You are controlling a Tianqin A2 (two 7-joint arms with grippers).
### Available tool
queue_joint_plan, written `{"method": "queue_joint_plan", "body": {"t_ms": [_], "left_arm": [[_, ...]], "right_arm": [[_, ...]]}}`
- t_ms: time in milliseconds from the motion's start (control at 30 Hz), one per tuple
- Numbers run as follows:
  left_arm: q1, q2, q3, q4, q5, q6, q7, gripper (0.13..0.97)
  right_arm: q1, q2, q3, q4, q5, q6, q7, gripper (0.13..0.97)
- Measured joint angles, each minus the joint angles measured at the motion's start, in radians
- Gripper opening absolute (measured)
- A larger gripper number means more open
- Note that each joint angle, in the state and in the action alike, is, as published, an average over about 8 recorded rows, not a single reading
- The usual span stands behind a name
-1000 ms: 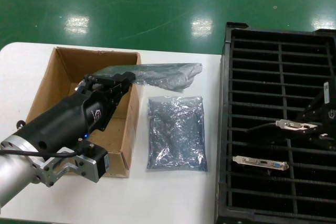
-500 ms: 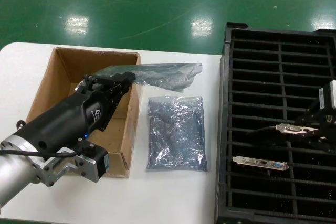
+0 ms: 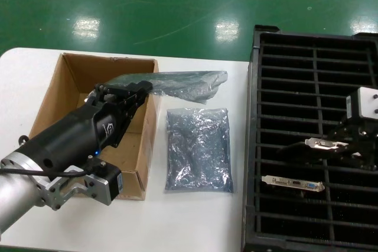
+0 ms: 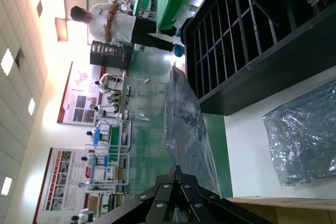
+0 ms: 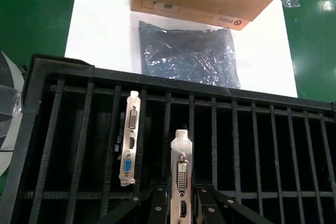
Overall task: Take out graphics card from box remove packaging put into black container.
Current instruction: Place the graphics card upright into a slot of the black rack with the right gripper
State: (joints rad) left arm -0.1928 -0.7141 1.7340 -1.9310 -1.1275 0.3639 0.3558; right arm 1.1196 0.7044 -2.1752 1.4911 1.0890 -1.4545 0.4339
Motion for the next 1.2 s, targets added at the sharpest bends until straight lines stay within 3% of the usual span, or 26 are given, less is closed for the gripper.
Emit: {"method": "queue_joint_plan", "body": {"t_ms": [733,1200], "left_arm": [[0.0,0.0,0.0,0.0,0.0,0.0,0.0,0.139],[0.0,0.0,0.0,0.0,0.0,0.0,0.0,0.139]], "right_arm": [[-0.009,-0.035,-0.032,0.001,-0.037,0.001,0.02,0.191],[0.01,-0.071,-0.099,0.03,-0.14,-0.017,0.017,0.191]]}}
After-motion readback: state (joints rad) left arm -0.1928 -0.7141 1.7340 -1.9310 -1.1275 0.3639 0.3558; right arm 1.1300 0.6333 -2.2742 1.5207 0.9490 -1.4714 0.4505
